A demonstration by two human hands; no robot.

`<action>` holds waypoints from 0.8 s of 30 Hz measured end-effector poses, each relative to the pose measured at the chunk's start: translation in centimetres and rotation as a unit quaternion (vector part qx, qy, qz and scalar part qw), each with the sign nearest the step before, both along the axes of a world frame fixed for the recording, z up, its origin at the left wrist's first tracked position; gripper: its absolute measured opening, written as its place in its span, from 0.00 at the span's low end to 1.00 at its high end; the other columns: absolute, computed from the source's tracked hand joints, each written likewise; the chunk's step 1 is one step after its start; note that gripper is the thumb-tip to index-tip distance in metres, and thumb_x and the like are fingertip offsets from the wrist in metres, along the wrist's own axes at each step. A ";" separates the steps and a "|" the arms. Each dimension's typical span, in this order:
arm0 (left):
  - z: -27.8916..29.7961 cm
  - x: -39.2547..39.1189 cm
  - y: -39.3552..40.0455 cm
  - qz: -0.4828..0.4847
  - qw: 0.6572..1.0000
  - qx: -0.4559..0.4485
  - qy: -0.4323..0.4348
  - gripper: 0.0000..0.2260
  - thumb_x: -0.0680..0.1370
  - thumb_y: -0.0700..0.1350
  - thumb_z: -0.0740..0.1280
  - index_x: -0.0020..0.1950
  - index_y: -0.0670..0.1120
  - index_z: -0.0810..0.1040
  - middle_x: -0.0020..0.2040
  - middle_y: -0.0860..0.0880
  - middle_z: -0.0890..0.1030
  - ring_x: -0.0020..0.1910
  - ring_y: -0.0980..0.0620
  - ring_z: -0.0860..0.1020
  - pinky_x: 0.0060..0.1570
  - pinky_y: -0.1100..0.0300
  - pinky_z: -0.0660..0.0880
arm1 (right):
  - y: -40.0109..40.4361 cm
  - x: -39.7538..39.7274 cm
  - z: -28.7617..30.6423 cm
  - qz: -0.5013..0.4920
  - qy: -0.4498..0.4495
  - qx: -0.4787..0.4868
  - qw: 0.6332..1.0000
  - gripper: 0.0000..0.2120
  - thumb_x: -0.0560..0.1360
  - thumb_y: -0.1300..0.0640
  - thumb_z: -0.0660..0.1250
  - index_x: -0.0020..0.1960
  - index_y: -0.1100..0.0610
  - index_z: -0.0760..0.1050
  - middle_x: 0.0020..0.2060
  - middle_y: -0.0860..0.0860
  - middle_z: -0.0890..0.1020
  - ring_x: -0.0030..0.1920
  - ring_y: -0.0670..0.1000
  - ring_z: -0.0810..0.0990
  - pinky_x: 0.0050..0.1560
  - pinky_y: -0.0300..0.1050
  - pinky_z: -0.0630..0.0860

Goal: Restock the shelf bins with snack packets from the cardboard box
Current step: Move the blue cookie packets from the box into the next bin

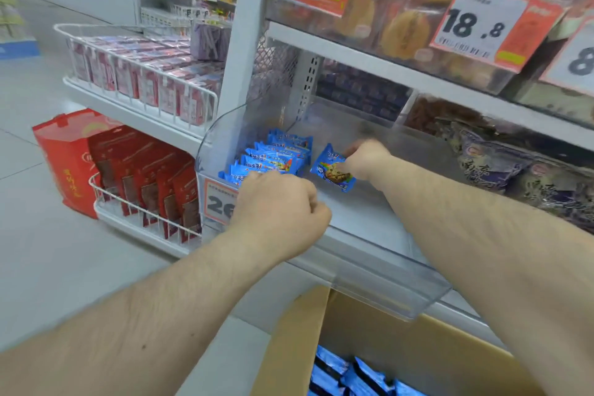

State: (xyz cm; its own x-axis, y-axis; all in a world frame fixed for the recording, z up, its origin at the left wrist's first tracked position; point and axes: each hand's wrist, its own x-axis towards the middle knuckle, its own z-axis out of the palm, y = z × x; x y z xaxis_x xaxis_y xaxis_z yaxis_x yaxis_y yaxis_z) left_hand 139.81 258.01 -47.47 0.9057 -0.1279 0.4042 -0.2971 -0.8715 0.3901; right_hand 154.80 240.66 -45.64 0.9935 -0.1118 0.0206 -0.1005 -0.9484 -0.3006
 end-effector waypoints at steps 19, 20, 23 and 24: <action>-0.7 0.0 -0.8 0.017 0.999 0.025 -0.041 0.14 0.72 0.53 0.54 0.29 0.47 0.61 0.31 0.51 0.69 0.39 0.48 0.67 0.46 0.54 0.59 | 1.5 4.2 -3.1 0.037 -0.110 -0.215 0.970 0.10 0.74 0.61 0.67 0.55 0.59 0.80 0.50 0.57 0.78 0.41 0.56 0.73 0.39 0.43 0.70; -0.7 0.0 -0.8 0.017 0.999 0.021 -0.039 0.15 0.73 0.53 0.56 0.30 0.47 0.62 0.32 0.51 0.71 0.39 0.48 0.67 0.48 0.54 0.60 | 1.5 4.0 -2.9 0.043 -0.109 -0.209 0.971 0.10 0.74 0.61 0.67 0.55 0.60 0.80 0.51 0.58 0.77 0.41 0.56 0.72 0.40 0.43 0.70; -0.6 0.1 -0.8 0.016 0.999 0.012 -0.040 0.15 0.74 0.51 0.59 0.30 0.47 0.63 0.33 0.51 0.71 0.40 0.47 0.68 0.51 0.53 0.64 | 1.2 2.8 -2.0 0.064 -0.114 -0.191 0.973 0.14 0.74 0.62 0.66 0.59 0.60 0.78 0.56 0.60 0.76 0.50 0.58 0.76 0.46 0.44 0.74; -0.4 0.1 -0.7 0.013 0.999 0.009 -0.043 0.15 0.74 0.51 0.59 0.30 0.47 0.63 0.33 0.51 0.71 0.40 0.47 0.68 0.50 0.53 0.64 | 1.0 2.3 -1.6 0.070 -0.116 -0.181 0.974 0.16 0.73 0.63 0.66 0.60 0.60 0.77 0.57 0.60 0.76 0.53 0.59 0.77 0.49 0.45 0.74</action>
